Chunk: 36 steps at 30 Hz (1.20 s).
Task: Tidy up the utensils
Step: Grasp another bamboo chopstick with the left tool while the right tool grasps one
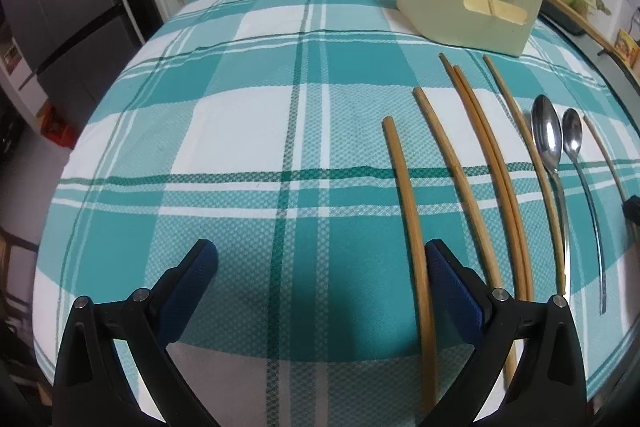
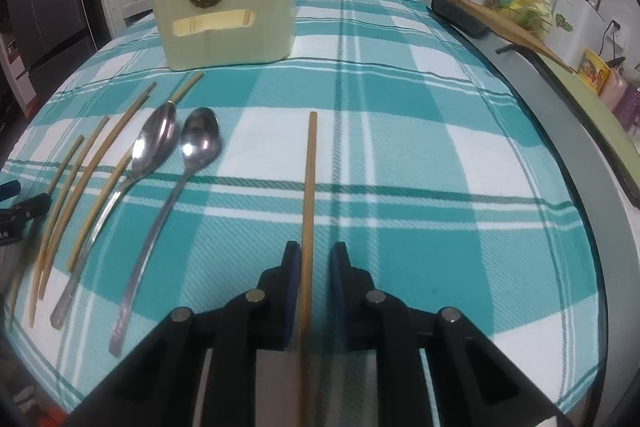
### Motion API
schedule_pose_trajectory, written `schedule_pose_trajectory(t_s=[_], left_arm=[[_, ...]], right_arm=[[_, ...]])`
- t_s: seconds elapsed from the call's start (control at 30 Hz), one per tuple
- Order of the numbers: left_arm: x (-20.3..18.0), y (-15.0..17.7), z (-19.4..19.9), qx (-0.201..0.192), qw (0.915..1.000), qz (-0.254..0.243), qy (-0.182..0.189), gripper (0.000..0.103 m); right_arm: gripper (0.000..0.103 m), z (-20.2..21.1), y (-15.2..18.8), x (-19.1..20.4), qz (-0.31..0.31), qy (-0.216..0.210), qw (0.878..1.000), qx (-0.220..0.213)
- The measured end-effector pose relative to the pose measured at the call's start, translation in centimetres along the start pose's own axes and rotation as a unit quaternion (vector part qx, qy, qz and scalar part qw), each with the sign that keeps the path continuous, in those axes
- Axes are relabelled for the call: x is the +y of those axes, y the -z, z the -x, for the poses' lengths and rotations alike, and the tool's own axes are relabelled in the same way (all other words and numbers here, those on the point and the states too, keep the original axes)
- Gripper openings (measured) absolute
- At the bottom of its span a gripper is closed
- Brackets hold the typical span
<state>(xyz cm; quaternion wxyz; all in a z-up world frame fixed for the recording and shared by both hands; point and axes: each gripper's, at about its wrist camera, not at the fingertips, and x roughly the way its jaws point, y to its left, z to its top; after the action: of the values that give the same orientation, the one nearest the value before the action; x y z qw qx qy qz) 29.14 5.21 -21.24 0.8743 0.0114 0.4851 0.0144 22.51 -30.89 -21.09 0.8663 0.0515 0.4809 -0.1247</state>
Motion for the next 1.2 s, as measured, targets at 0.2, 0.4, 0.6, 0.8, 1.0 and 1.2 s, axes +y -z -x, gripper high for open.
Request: schedule_pose_trajectory(t_s=[0.2, 0.4, 0.6, 0.8, 1.0, 1.2], left_arm=[[0.2, 0.4, 0.0, 0.007, 0.9995, -0.013, 0.028, 0.103], [0.2, 0.9, 0.3, 0.004, 0.9997, -0.009, 0.021, 0.103], [0.2, 1.4, 0.9, 0.014, 0.9986, -0.028, 0.041, 0.102], [-0.2, 0.6, 1.1, 0.028, 0.9967, -0.055, 0.052, 0.101], [-1.2, -1.1, 0.0, 0.046, 0.9945, -0.073, 0.059, 0.086], [-3.4, -3.8, -0.9, 0.047, 0.9917, -0.095, 0.073, 0.045]], right_arm=[[0.063, 0.7, 1.4, -1.3, 0.007, -0.043, 0.999, 0.010], [0.071, 0.8, 2.0, -1.2, 0.027, -0.043, 0.999, 0.001], [0.073, 0.8, 1.9, -1.3, 0.039, -0.050, 0.998, 0.006], [0.068, 0.9, 1.0, -1.7, 0.070, -0.075, 0.992, 0.070], [0.039, -0.1, -1.1, -1.9, 0.086, -0.085, 0.988, 0.100], [0.024, -2.7, -4.8, -0.4, 0.094, -0.088, 0.987, 0.099]])
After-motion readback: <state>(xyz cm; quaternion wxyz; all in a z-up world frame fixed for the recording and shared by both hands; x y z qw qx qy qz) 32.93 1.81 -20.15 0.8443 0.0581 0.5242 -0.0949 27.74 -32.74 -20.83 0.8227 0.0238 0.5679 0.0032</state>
